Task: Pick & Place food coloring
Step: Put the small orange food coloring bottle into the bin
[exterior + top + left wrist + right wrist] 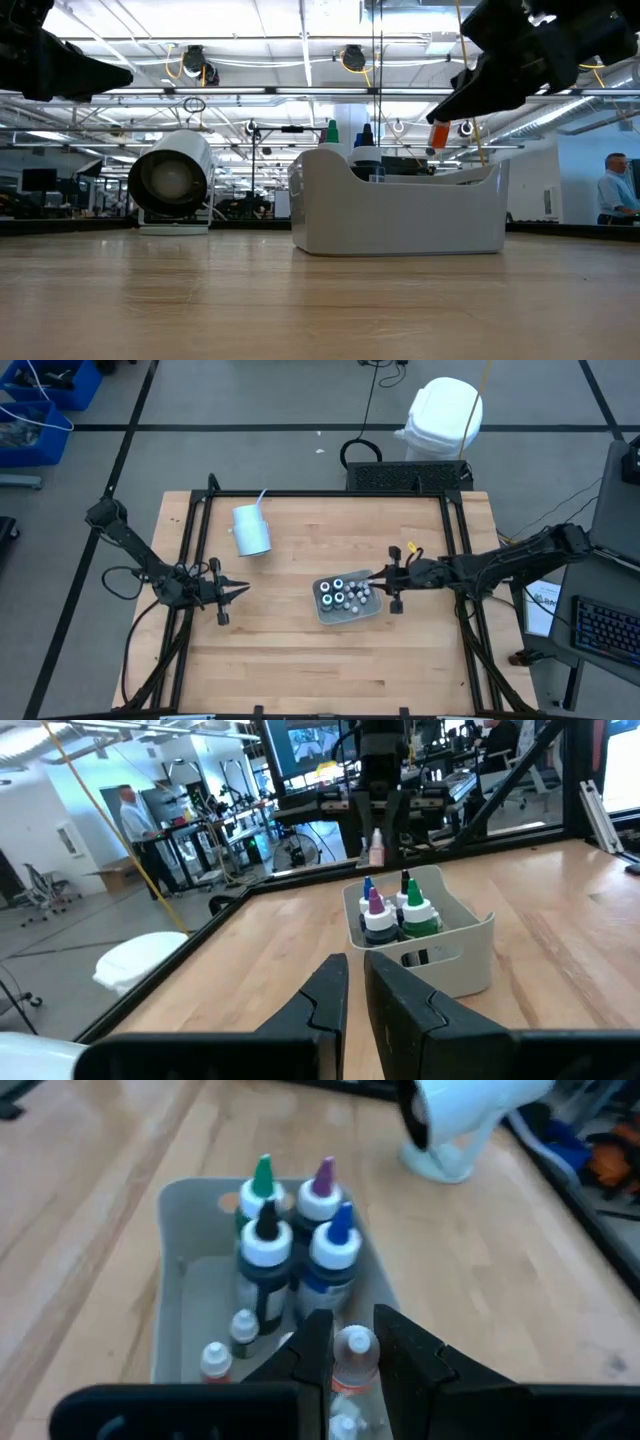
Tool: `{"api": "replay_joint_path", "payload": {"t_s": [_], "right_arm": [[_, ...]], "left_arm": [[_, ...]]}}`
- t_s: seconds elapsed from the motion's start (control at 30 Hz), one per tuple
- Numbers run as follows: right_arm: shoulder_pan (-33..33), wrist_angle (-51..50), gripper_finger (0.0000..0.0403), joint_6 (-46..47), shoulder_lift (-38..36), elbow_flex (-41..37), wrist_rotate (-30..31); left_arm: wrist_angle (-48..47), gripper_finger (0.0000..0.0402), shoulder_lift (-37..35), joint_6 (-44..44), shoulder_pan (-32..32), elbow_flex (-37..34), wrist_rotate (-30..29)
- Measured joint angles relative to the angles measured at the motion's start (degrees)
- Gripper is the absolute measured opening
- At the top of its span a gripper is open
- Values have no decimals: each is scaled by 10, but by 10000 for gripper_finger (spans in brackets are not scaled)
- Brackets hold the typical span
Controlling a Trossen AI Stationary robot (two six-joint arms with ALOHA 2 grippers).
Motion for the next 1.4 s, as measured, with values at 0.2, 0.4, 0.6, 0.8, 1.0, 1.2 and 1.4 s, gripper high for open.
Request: {"api": "replay_joint_path", "payload": {"t_s": [0.2,0.4,0.6,0.8,1.0,1.2,1.4], "right_arm": [[-5,-4,47,-1,11,0,-85],[1,-21,47,24,31,0,-103],[17,-20,47,30,65,0,-101],[29,-17,47,38,83,0,-70],[28,-16,47,27,93,0,-74],[11,-15,47,-16,102,1,-118],[-3,-40,47,-10,102,12,-119]], "left_arm": [[0,47,0,0,0,0,0],[0,47,0,13,0,0,0],[0,47,0,13,0,0,0],[0,47,0,13,0,0,0],[0,47,0,13,0,0,0],[0,47,0,13,0,0,0],[0,47,0,14,0,0,0]]}}
